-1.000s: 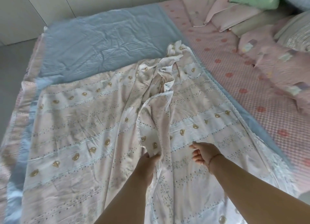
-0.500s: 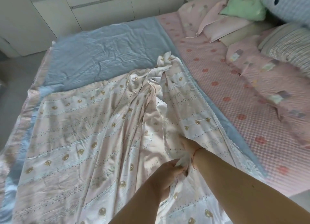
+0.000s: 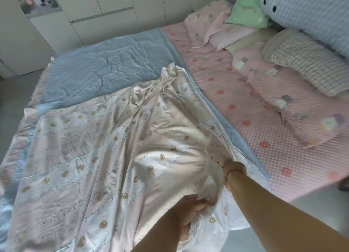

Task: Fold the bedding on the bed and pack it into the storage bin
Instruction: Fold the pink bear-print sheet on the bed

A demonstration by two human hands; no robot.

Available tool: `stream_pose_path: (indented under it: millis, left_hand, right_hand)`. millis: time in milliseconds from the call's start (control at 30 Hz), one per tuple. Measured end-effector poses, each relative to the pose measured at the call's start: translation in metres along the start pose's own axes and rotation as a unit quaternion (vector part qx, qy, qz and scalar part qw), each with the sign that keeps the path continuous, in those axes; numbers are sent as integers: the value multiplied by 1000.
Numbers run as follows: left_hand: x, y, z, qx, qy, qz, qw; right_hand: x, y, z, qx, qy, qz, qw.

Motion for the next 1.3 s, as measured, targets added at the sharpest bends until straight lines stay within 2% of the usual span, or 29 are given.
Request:
stream_pose_path:
  millis: [33,67,100,133,167,200,233,267,300,433,500,533,633,700,800,867,933,1000,1100,1233,1300]
  left_hand:
    - [4,-8,-7,-5,-3,10,1000]
    - [7,-17,-15,-13,-15,21,1000]
    - [15,-26,-26,-23,-28,31,999]
    - [18,-37,-34,-37,-35,41,998]
    - [23,-48,-44,-49,-36,47,997]
    - [28,-58,-53,-59,-37,51,996]
    - [34,-68,-65,-58,-39,53,996]
    - [38,-79,-75,-50,-42,54,996]
    - [43,-90,-87,-36,-46,56,997]
    - [51,-131,-120,-20,-68,68,995]
    - [53,-150,-131,-30,-79,78,993]
    - [50,-159,-132,-30,-78,87,993]
    - [49,-178,-144,-57,-84,96,990]
    - [47,-184,-145,-94,-84,92,988]
    - [47,-196,-147,-88,-88,120,985]
    - [43,-202,-144,-75,-84,135,984]
    - [43,-205,-138,-80,-82,157,981]
    - [41,-207,-132,-130,-73,163,975]
    - [34,-209,-126,-186,-70,167,966]
    - [24,-211,-127,-113,-78,172,975]
    - [25,-205,-131,-63,-84,165,981]
  right_hand:
    - [10,1,11,127,2,40,991]
    - [10,5,22,244,18,87,966]
    - [8,16,28,297,23,114,948]
    - [7,28,37,285,41,112,951]
    - [12,49,48,217,59,58,973]
    - [17,67,55,101,73,25,992]
    - [25,78,59,16,65,28,997]
    - [32,90,65,-6,67,29,997]
    - [38,105,73,-1,78,22,997]
    - [61,146,103,196,96,22,976]
    - [68,165,117,237,112,38,964]
    - [74,177,123,234,122,5,965]
    - [79,208,131,319,70,-19,945]
    - [74,224,130,338,41,-16,940]
    - [72,252,135,280,21,-50,958]
    - [67,267,131,225,-27,-53,972]
    - [69,283,125,262,-90,-106,955]
    - [72,299,125,333,-100,-149,926]
    - [66,305,121,423,-117,-135,889]
    - [59,298,125,414,-107,-139,893]
    - [54,288,127,417,-89,-109,898]
Point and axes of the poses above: each hand's wrist, its own x-axis away from the middle knuckle, its own z-axis out of the back of the hand, y = z × x, the point moved 9 cm from there along -x, towards the middle knuckle, and after that the axes turned 6 degrees about z, right-handed, at the moved point
